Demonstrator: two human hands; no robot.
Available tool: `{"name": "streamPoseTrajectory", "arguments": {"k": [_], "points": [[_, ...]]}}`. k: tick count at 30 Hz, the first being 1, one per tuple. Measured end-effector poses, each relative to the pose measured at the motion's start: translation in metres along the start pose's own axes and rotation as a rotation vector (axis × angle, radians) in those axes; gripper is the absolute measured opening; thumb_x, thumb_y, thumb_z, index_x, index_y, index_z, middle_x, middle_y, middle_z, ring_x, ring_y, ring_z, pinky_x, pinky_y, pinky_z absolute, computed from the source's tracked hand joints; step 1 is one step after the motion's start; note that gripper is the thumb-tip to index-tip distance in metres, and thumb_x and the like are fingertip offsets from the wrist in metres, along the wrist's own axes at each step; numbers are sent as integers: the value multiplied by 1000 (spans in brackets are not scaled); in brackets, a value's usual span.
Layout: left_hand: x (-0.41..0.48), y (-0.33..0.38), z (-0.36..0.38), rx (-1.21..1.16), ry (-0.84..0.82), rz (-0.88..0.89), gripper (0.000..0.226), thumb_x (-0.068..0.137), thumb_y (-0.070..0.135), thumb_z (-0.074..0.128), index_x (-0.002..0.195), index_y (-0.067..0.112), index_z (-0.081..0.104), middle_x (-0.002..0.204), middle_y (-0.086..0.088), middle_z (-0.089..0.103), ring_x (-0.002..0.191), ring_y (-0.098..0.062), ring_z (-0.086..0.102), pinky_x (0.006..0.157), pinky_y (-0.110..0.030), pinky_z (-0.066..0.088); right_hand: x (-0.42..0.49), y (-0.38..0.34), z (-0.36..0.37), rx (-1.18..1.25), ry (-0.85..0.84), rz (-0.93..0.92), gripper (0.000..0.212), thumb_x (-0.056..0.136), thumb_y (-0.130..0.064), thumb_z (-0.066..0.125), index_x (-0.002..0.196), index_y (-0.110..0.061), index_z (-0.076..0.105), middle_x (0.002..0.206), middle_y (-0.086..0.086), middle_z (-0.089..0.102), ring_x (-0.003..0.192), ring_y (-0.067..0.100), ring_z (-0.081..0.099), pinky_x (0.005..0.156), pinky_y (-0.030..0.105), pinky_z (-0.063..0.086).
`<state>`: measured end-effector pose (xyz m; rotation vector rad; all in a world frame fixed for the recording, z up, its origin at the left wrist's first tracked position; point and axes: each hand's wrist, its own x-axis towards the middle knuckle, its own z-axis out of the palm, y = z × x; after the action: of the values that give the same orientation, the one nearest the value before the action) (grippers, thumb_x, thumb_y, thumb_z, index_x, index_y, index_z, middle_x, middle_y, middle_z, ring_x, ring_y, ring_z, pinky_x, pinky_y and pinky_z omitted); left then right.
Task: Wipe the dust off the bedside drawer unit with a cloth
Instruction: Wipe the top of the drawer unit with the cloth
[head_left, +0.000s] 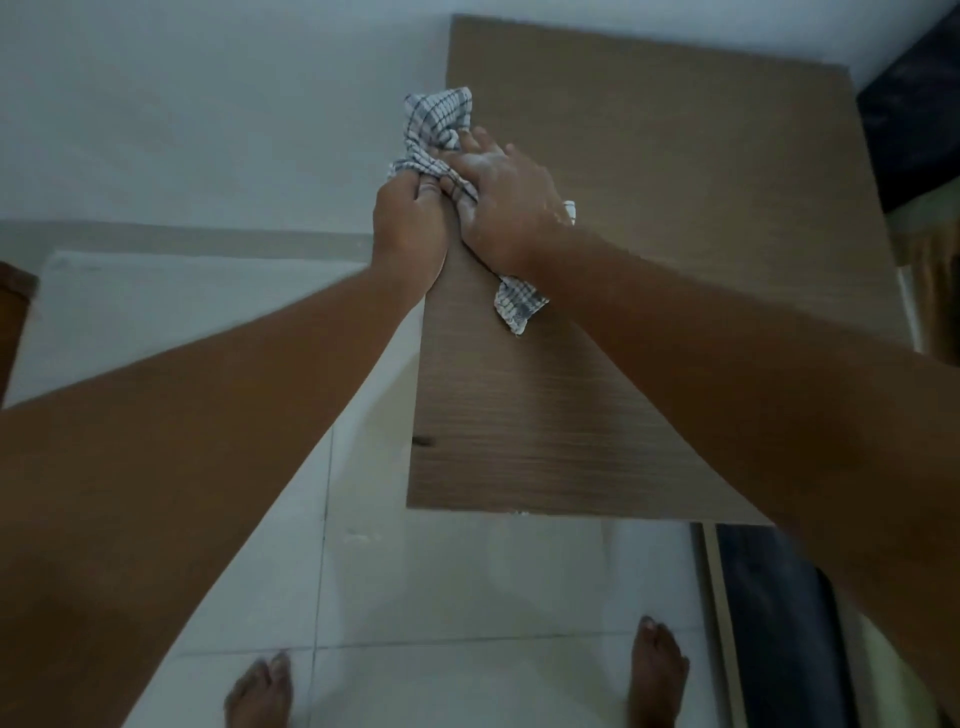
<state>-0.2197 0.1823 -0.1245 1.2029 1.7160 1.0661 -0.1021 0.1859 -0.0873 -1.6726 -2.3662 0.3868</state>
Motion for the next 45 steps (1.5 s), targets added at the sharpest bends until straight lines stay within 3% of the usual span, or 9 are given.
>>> {"name": "streamPoseTrajectory", "arguments": {"k": [5,17,23,30,32,35,39,43,45], "points": [[-36,-16,-12,-73,-10,20,28,100,11,46,76,14,59,74,4,60,75,-12,53,69,-27,44,-39,-17,3,-5,-2,-3,45,103,-26,42,148,-28,41,159,4,34,150,21,24,122,37,17],[-131,-35,-48,-157,-88,-13,34,102,5,45,74,21,58,71,7,58,60,5,51,58,-14,42,-125,-53,18,54,-34,-40,54,94,-13,50,148,-17,42,155,10,40,149,29,27,124,45,19],[-177,-45,-61,-187,-95,-21,43,101,-2,44,71,26,56,69,9,56,57,11,52,56,-6,40,-168,-73,20,79,-59,-49,58,93,-8,53,149,-16,40,157,11,36,150,29,23,122,38,7],[-228,-57,-73,-187,-78,-71,24,89,21,43,84,11,64,76,0,64,68,-6,56,64,-25,46,-213,-92,26,70,-24,-52,57,92,-6,58,147,-14,42,154,15,40,147,35,30,119,42,11],[-244,-60,-77,-185,-55,-37,28,89,22,43,90,6,65,78,-2,66,68,-5,58,65,-21,47,-225,-96,26,65,-29,-96,53,93,-6,55,145,-13,45,151,16,44,144,36,35,117,43,12],[-265,-73,-77,-188,-7,14,29,91,24,45,95,7,68,77,5,66,67,1,57,68,-24,47,-244,-90,34,-7,28,-191,49,93,-11,37,139,-14,51,142,15,55,137,33,47,115,49,30],[-281,-97,-64,-205,131,71,20,89,37,49,90,31,68,80,20,71,73,-5,60,69,-32,52,-268,-75,42,-15,95,-285,51,92,-11,31,136,-15,55,139,13,58,135,30,50,114,48,39],[-280,-123,-52,-184,237,328,24,92,12,47,103,4,67,88,33,68,80,14,60,71,-7,47,-283,-68,53,-23,196,-339,52,104,-14,16,133,-16,59,139,12,59,135,27,50,117,44,36],[-274,-137,-48,-255,241,450,25,96,18,52,113,9,68,103,18,73,94,6,64,85,-11,49,-292,-63,62,-32,253,-391,51,106,-15,15,132,-16,59,138,12,59,135,26,50,117,43,36]]}}
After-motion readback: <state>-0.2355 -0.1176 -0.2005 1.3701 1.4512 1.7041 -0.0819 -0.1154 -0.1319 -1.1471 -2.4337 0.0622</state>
